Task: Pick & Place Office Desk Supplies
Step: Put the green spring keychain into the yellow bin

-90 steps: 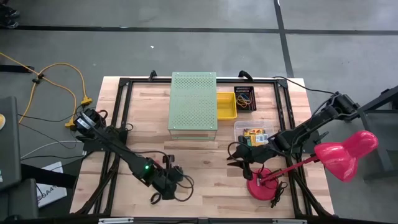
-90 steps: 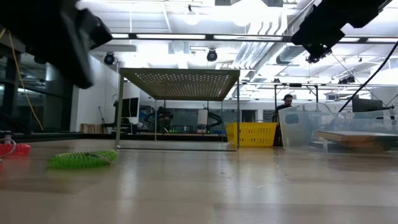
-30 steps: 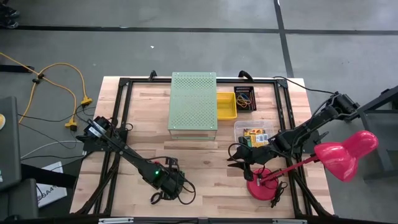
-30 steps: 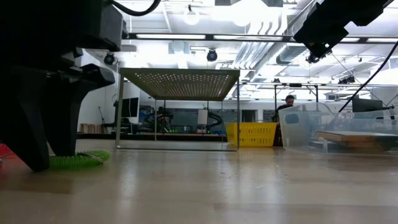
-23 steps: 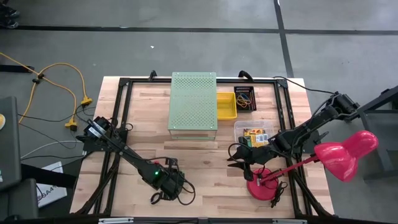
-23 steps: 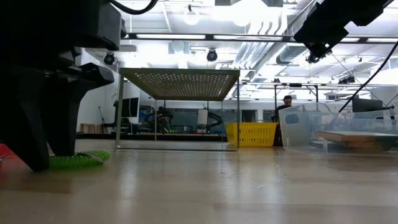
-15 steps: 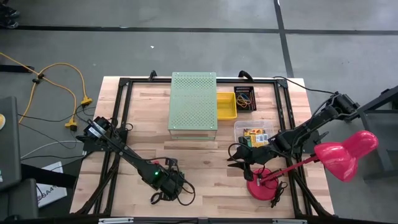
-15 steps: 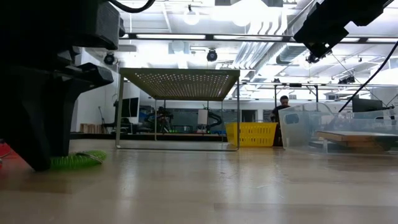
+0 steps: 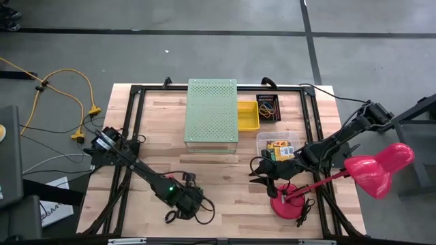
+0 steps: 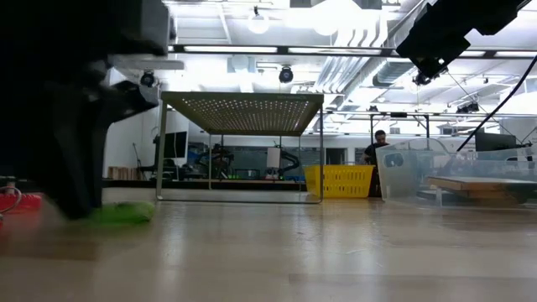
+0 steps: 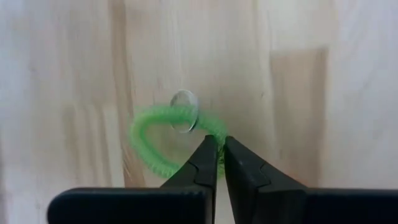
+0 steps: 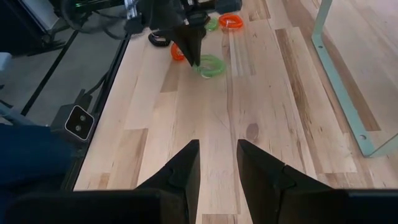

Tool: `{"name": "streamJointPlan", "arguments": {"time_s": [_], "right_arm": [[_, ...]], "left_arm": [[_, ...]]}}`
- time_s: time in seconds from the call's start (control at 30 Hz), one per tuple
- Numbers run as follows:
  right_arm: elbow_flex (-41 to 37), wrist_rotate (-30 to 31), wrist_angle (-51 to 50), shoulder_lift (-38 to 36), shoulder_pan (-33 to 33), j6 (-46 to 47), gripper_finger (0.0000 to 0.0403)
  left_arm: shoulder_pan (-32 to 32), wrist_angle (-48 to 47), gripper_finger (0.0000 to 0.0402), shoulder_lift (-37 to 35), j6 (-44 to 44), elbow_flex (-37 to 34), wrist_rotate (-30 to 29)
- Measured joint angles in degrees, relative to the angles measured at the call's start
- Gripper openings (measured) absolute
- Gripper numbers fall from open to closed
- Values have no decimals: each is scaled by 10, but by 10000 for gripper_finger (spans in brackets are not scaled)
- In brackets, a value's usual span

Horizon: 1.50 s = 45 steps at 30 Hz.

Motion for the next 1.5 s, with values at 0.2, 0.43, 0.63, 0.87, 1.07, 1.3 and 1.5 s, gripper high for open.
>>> {"name": "streamJointPlan", "arguments": {"time_s": [0.2,0.43,0.63,0.87,1.07,1.3,1.5], "right_arm": [[0,0,5,0,0,0,94],[0,-3,48,5,5,-16,94],[0,-3,88,5,21,-60,94],[0,-4,176,42,43,-139,94],[0,-2,272,112,45,-219,94],[0,34,335,142,44,-263,94],[0,45,337,144,40,-273,94]], "left_arm": [[0,67,8,-35,17,0,-32],[3,201,8,-70,98,0,-52],[15,270,8,-76,143,0,-50],[32,351,9,-76,184,0,-50],[44,389,9,-76,214,0,-50],[55,392,9,-76,214,0,-50],[65,417,9,-76,233,1,-48]]}}
